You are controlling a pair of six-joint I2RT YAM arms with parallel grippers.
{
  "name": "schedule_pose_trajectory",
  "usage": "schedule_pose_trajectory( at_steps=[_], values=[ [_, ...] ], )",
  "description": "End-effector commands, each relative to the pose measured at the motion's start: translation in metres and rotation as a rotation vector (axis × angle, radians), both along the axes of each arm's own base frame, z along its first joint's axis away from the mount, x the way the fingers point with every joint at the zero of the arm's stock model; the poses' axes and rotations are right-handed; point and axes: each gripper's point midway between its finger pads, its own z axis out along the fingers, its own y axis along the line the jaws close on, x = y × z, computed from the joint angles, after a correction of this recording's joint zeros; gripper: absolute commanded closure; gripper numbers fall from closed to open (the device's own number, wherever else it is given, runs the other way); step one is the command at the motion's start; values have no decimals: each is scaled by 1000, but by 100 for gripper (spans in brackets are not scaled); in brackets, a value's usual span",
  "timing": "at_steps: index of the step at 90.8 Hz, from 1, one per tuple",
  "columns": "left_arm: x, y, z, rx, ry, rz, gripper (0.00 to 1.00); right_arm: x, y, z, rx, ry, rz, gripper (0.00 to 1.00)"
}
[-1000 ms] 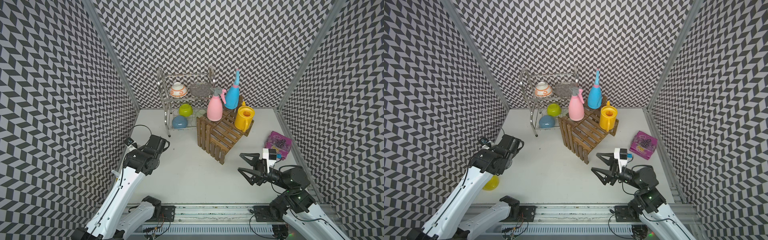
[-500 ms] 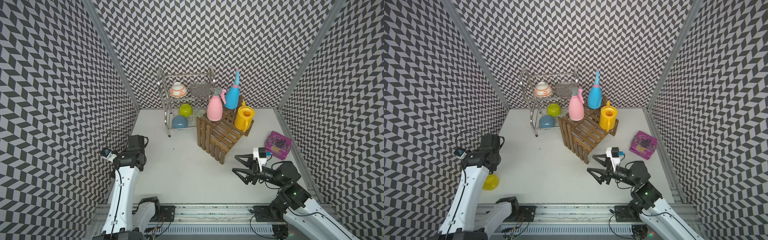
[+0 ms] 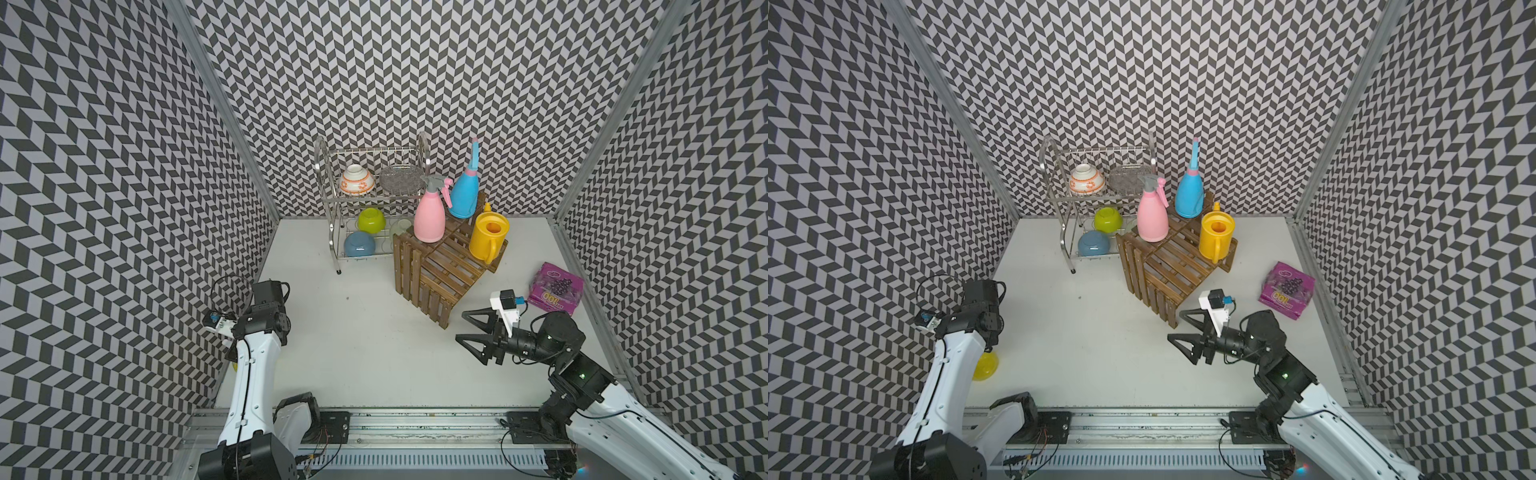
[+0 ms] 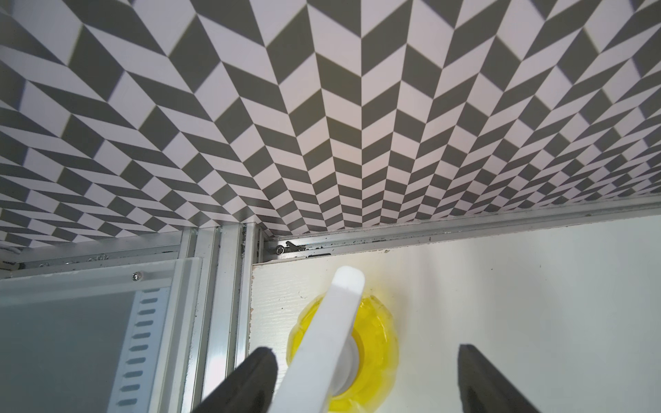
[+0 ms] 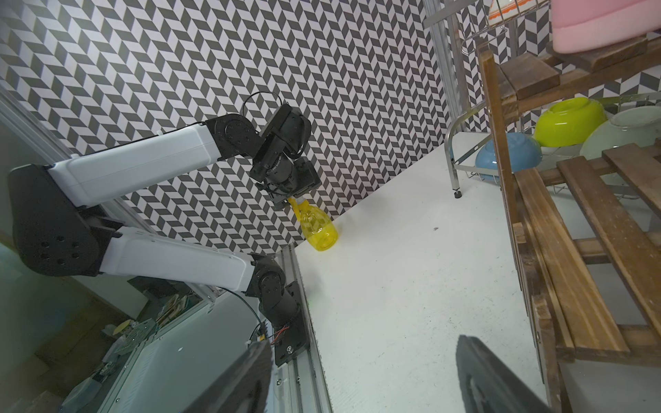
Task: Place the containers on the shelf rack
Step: 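Pick up a container from the corner of the board.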
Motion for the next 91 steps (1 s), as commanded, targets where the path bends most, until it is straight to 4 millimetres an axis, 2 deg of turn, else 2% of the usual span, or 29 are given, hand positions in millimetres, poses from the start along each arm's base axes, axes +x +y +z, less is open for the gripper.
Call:
schedule_pose_trajectory(
  at_steps=[1, 7, 19, 27, 32, 45, 62, 80, 91],
  values=[
    [5, 0, -6, -13, -27, -23, 25, 3, 0, 18, 14, -51, -17, 17],
    [7, -1, -7, -21, -34, -37, 30, 4, -1, 17, 11, -49, -20, 17],
    [13, -6, -8, -46, -43, -78, 49, 4, -1, 13, 2, -42, -27, 16],
    [15, -8, -9, -60, -48, -100, 69, 4, -2, 11, -2, -41, -31, 16],
    [17, -10, -8, -67, -51, -117, 76, 4, -3, 9, -1, -41, -36, 16],
    [21, -17, -5, -87, -63, -158, 82, 4, -6, 8, 0, -47, -48, 16],
    [34, -37, 0, -133, -110, -256, 89, 2, -9, 8, 7, -57, -58, 16],
    [60, -79, 20, -191, -187, -475, 97, -1, -15, 8, 32, -71, -82, 16],
    [65, -107, 24, -247, -198, -604, 99, -3, -18, 12, 46, -89, -89, 15]
  ],
)
